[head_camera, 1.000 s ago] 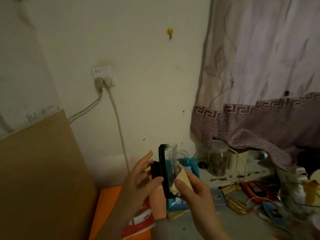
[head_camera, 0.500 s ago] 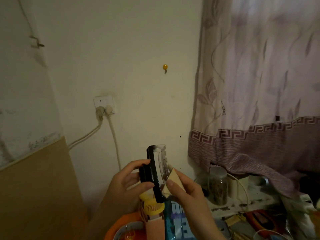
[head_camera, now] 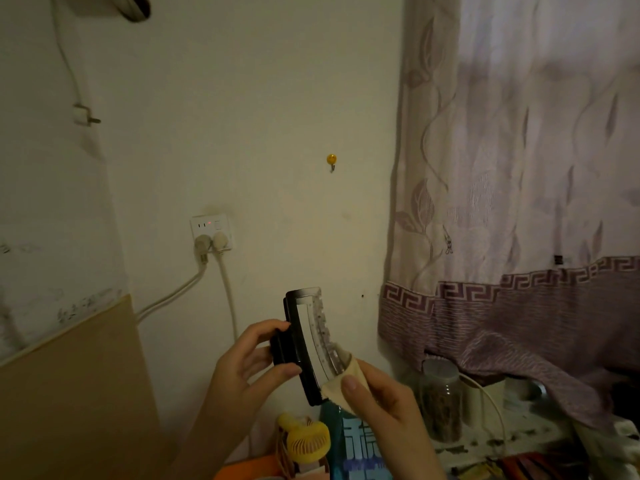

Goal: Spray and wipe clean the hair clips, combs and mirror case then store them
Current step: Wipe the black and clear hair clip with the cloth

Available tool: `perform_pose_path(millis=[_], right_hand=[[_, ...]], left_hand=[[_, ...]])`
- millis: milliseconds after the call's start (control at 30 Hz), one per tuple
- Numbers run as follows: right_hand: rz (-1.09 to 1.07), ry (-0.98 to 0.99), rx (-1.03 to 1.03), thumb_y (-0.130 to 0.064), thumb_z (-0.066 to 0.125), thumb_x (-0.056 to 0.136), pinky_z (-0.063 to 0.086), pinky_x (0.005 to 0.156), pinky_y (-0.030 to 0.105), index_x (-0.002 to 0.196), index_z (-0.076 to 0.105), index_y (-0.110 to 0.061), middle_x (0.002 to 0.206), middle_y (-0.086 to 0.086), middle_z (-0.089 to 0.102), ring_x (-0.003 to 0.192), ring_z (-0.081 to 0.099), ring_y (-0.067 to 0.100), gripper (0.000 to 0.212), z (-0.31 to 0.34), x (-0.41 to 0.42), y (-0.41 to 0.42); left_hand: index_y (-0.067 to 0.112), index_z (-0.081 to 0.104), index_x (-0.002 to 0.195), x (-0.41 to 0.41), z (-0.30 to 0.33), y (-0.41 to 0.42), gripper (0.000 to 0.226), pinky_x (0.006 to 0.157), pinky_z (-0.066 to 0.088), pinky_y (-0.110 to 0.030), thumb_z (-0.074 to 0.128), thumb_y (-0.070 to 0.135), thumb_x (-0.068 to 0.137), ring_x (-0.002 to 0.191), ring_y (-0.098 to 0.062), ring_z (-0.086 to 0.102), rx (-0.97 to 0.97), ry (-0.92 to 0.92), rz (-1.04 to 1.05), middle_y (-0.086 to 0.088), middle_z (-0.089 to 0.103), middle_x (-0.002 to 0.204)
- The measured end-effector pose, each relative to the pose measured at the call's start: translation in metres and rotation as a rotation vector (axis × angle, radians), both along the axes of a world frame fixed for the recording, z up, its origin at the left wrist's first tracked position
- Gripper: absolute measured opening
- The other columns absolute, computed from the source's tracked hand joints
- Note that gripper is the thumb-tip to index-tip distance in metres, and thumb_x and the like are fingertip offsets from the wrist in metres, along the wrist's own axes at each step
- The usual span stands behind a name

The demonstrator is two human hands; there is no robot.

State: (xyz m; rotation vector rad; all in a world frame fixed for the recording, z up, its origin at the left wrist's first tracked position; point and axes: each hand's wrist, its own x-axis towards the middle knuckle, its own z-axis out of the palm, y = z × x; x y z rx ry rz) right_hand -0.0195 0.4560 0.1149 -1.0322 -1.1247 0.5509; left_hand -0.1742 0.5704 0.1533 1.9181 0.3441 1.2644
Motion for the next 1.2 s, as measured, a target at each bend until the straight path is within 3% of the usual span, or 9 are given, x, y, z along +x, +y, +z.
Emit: perform_pose_path(millis=[133, 233, 367, 500, 733, 867, 967, 1100, 1200], right_hand=[[0.030, 0.039, 0.009, -0.030, 0.059, 0.078, 0.049, 0.075, 0.013, 0.115, 0.068, -0.026, 0.101, -0.005, 0.073, 0.093, 0.066, 0.006, 0.038, 0.001, 0.003, -0.004], [-0.012, 0.144, 0.053, -0.028, 0.058, 0.077, 0.052, 0.077, 0.019, 0.116, 0.067, -0.019, 0.108, -0.002, 0.073, 0.100, 0.067, 0.010, 0.041, 0.008, 0.011, -0.004], [-0.067, 0.209, 0.130, -0.032, 0.059, 0.076, 0.050, 0.095, 0.035, 0.117, 0.067, -0.019, 0.109, 0.004, 0.072, 0.106, 0.065, 0.020, 0.044, 0.022, 0.017, 0.000], [-0.076, 0.176, 0.187, -0.031, 0.058, 0.078, 0.051, 0.090, 0.019, 0.115, 0.067, -0.023, 0.114, -0.004, 0.071, 0.109, 0.064, 0.011, 0.039, 0.034, 0.012, 0.007], [-0.094, 0.216, 0.251, -0.030, 0.057, 0.078, 0.050, 0.082, 0.011, 0.118, 0.065, -0.021, 0.112, -0.010, 0.070, 0.106, 0.063, 0.003, 0.042, 0.038, 0.007, 0.011], [-0.019, 0.102, 0.176, -0.029, 0.057, 0.078, 0.049, 0.070, 0.016, 0.111, 0.070, -0.017, 0.079, -0.005, 0.070, 0.078, 0.063, 0.005, 0.037, 0.039, 0.000, 0.008], [0.021, 0.010, 0.141, -0.029, 0.055, 0.081, 0.046, 0.068, 0.015, 0.110, 0.071, -0.014, 0.069, -0.007, 0.066, 0.072, 0.059, 0.003, 0.037, 0.035, -0.004, 0.005], [0.051, -0.041, 0.047, -0.034, 0.057, 0.079, 0.047, 0.080, 0.015, 0.120, 0.066, -0.022, 0.094, -0.010, 0.073, 0.090, 0.063, -0.002, 0.044, 0.025, -0.004, -0.001], [0.073, -0.045, 0.010, -0.033, 0.059, 0.080, 0.046, 0.087, 0.016, 0.121, 0.065, -0.026, 0.108, -0.009, 0.072, 0.103, 0.062, 0.000, 0.042, 0.019, -0.004, -0.005]], left_hand=[[0.021, 0.062, 0.107, -0.002, 0.000, -0.004, 0.045, 0.082, 0.054, -0.019, 0.073, 0.019, 0.063, 0.095, -0.017, 0.069, -0.017, 0.015, -0.027, 0.009, 0.070, 0.107], [0.032, 0.066, 0.105, -0.004, -0.002, -0.009, 0.043, 0.086, 0.054, -0.028, 0.086, 0.030, 0.067, 0.101, -0.014, 0.068, -0.019, 0.110, -0.074, 0.012, 0.069, 0.111], [0.051, 0.061, 0.104, -0.004, -0.005, -0.019, 0.048, 0.090, 0.048, -0.025, 0.076, 0.041, 0.060, 0.106, -0.010, 0.065, 0.000, 0.254, -0.117, 0.017, 0.066, 0.115], [0.052, 0.059, 0.106, -0.003, -0.005, -0.024, 0.048, 0.095, 0.047, -0.027, 0.077, 0.042, 0.062, 0.111, -0.008, 0.062, 0.032, 0.306, -0.146, 0.020, 0.064, 0.120], [0.049, 0.060, 0.107, -0.005, -0.004, -0.023, 0.049, 0.094, 0.047, -0.030, 0.075, 0.038, 0.062, 0.113, -0.008, 0.061, 0.075, 0.185, -0.096, 0.025, 0.059, 0.126], [0.030, 0.064, 0.107, -0.007, -0.003, -0.019, 0.051, 0.090, 0.051, -0.024, 0.078, 0.037, 0.058, 0.110, -0.010, 0.064, 0.066, 0.094, -0.069, 0.021, 0.063, 0.123], [0.017, 0.061, 0.106, -0.009, 0.000, -0.016, 0.055, 0.083, 0.050, -0.015, 0.078, 0.032, 0.056, 0.103, -0.009, 0.067, 0.053, 0.012, -0.038, 0.017, 0.067, 0.116], [0.016, 0.061, 0.105, -0.012, 0.002, -0.009, 0.049, 0.079, 0.051, -0.013, 0.086, 0.011, 0.063, 0.096, -0.010, 0.069, 0.044, -0.060, -0.005, 0.011, 0.070, 0.110], [0.015, 0.061, 0.106, -0.014, 0.001, -0.006, 0.047, 0.079, 0.052, -0.014, 0.073, 0.010, 0.061, 0.097, -0.011, 0.069, 0.032, -0.106, -0.004, 0.011, 0.069, 0.110]])
